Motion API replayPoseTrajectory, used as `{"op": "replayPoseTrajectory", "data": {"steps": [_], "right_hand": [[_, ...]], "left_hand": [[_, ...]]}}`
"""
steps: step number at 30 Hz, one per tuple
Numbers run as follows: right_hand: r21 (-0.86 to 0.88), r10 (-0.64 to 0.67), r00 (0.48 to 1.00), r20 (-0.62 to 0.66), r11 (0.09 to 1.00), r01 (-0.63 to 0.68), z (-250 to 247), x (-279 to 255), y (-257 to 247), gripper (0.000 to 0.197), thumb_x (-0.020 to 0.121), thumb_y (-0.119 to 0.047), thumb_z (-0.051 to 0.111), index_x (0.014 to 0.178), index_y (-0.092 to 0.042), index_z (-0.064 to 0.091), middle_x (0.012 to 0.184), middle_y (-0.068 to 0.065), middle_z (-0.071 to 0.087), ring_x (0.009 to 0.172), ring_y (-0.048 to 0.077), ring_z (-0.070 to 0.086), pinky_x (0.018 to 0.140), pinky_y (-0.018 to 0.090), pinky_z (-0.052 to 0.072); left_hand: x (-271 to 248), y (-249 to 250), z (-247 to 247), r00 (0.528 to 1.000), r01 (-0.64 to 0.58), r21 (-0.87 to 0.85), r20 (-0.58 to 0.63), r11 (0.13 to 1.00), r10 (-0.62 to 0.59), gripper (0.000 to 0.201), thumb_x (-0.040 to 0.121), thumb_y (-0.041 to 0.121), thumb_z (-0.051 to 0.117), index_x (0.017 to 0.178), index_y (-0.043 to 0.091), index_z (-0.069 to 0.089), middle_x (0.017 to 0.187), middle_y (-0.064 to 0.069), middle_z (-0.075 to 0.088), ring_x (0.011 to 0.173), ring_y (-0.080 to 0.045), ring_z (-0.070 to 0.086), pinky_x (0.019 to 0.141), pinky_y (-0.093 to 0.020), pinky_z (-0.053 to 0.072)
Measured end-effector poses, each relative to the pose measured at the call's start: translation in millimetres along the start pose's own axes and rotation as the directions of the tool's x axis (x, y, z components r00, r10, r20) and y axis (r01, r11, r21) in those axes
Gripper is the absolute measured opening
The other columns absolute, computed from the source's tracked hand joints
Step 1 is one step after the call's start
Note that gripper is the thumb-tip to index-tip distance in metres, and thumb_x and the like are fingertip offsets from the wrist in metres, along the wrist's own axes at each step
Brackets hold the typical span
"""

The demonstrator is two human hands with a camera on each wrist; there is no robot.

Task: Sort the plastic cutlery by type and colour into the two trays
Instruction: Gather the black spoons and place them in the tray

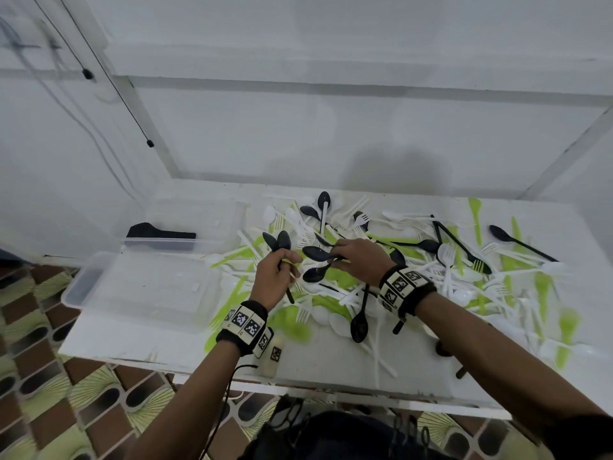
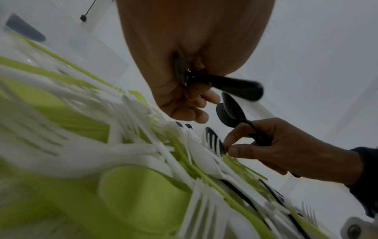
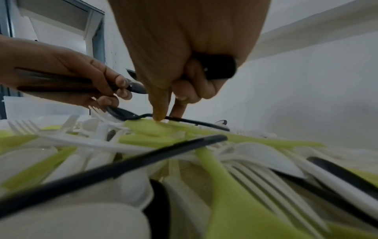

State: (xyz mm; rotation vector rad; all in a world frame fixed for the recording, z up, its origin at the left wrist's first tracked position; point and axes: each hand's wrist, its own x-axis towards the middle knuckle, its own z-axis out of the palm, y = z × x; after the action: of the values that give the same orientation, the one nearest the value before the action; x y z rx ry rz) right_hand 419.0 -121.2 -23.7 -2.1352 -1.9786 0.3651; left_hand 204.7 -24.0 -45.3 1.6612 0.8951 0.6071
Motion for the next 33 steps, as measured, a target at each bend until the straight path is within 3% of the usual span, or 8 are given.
{"op": "replayPoseTrajectory", "data": {"steps": [5, 10, 13, 16, 19, 25, 29, 33], "right_hand": [[0.033, 0.026, 0.999, -0.031, 0.999, -0.025, 0, -3, 6, 0.023, 0.1, -0.027, 0.061, 0.118, -0.014, 0.065, 0.111, 0.007, 0.066, 0.096, 0.032, 0.064, 0.075, 0.043, 0.05], [0.185, 0.138, 0.985, -0.104, 0.976, -0.117, -7, -11, 19, 0.024, 0.096, -0.016, 0.064, 0.119, -0.013, 0.065, 0.106, 0.009, 0.068, 0.093, 0.031, 0.064, 0.078, 0.038, 0.048], [0.288, 0.274, 0.953, -0.132, 0.93, -0.227, -8, -21, 24, 0.018, 0.096, -0.024, 0.067, 0.108, -0.01, 0.067, 0.091, 0.004, 0.068, 0.083, 0.024, 0.062, 0.071, 0.034, 0.042], [0.362, 0.342, 0.921, -0.184, 0.895, -0.26, -5, -31, 26, 0.021, 0.092, -0.029, 0.074, 0.091, -0.011, 0.064, 0.08, 0.001, 0.068, 0.073, 0.02, 0.06, 0.065, 0.033, 0.042], [0.454, 0.402, 0.887, -0.225, 0.849, -0.27, -6, -40, 28, 0.021, 0.089, -0.028, 0.078, 0.081, -0.015, 0.062, 0.079, -0.002, 0.071, 0.073, 0.015, 0.064, 0.066, 0.027, 0.044], [0.537, 0.45, 0.846, -0.286, 0.806, -0.248, -7, -63, 30, 0.014, 0.089, -0.024, 0.077, 0.096, -0.017, 0.068, 0.073, -0.017, 0.064, 0.069, -0.007, 0.062, 0.061, 0.007, 0.041], [0.478, 0.408, 0.844, -0.349, 0.852, -0.215, -5, -71, 29, 0.009, 0.099, -0.017, 0.063, 0.108, -0.015, 0.063, 0.066, -0.014, 0.055, 0.059, 0.0, 0.056, 0.053, 0.015, 0.036], [0.475, 0.378, 0.872, -0.311, 0.857, -0.202, 0, -77, 31, 0.022, 0.097, -0.003, 0.053, 0.094, -0.016, 0.069, 0.077, -0.012, 0.065, 0.062, 0.013, 0.057, 0.059, 0.028, 0.04]], "left_hand": [[-6, -1, -6, 0.996, 0.011, -0.044, 0.086, 0.999, -0.007, 0.047, 0.092, -0.016, 0.029, 0.095, 0.013, 0.066, 0.107, -0.014, 0.065, 0.078, -0.018, 0.067, 0.06, -0.031, 0.051], [-2, 3, -4, 0.975, -0.131, 0.042, 0.189, 0.99, 0.121, 0.054, 0.088, -0.016, 0.03, 0.076, 0.019, 0.069, 0.103, -0.008, 0.058, 0.07, -0.027, 0.061, 0.06, -0.036, 0.05], [-3, 9, 9, 0.953, -0.223, 0.175, 0.246, 0.959, 0.176, 0.05, 0.088, -0.004, 0.037, 0.077, 0.03, 0.072, 0.104, 0.006, 0.058, 0.066, -0.009, 0.056, 0.062, -0.028, 0.046], [-4, 16, 28, 0.881, -0.388, 0.366, 0.418, 0.846, 0.223, 0.026, 0.094, 0.01, 0.054, 0.097, 0.024, 0.076, 0.097, 0.007, 0.055, 0.074, -0.002, 0.052, 0.066, -0.017, 0.039], [-3, 20, 46, 0.812, -0.483, 0.512, 0.566, 0.711, 0.144, 0.02, 0.091, 0.032, 0.067, 0.11, 0.027, 0.072, 0.111, 0.006, 0.058, 0.091, -0.013, 0.062, 0.077, -0.033, 0.05], [-1, 25, 67, 0.757, -0.597, 0.619, 0.645, 0.51, 0.105, 0.026, 0.091, 0.035, 0.064, 0.116, 0.034, 0.072, 0.13, 0.013, 0.064, 0.105, -0.02, 0.066, 0.075, -0.032, 0.05], [4, 26, 67, 0.774, -0.604, 0.644, 0.615, 0.469, 0.151, 0.028, 0.084, 0.04, 0.056, 0.105, 0.035, 0.074, 0.114, 0.012, 0.07, 0.093, -0.02, 0.069, 0.067, -0.033, 0.053], [3, 29, 65, 0.771, -0.623, 0.66, 0.607, 0.421, 0.19, 0.038, 0.076, 0.037, 0.042, 0.098, 0.031, 0.073, 0.107, 0.01, 0.07, 0.085, -0.023, 0.068, 0.062, -0.031, 0.05]]}}
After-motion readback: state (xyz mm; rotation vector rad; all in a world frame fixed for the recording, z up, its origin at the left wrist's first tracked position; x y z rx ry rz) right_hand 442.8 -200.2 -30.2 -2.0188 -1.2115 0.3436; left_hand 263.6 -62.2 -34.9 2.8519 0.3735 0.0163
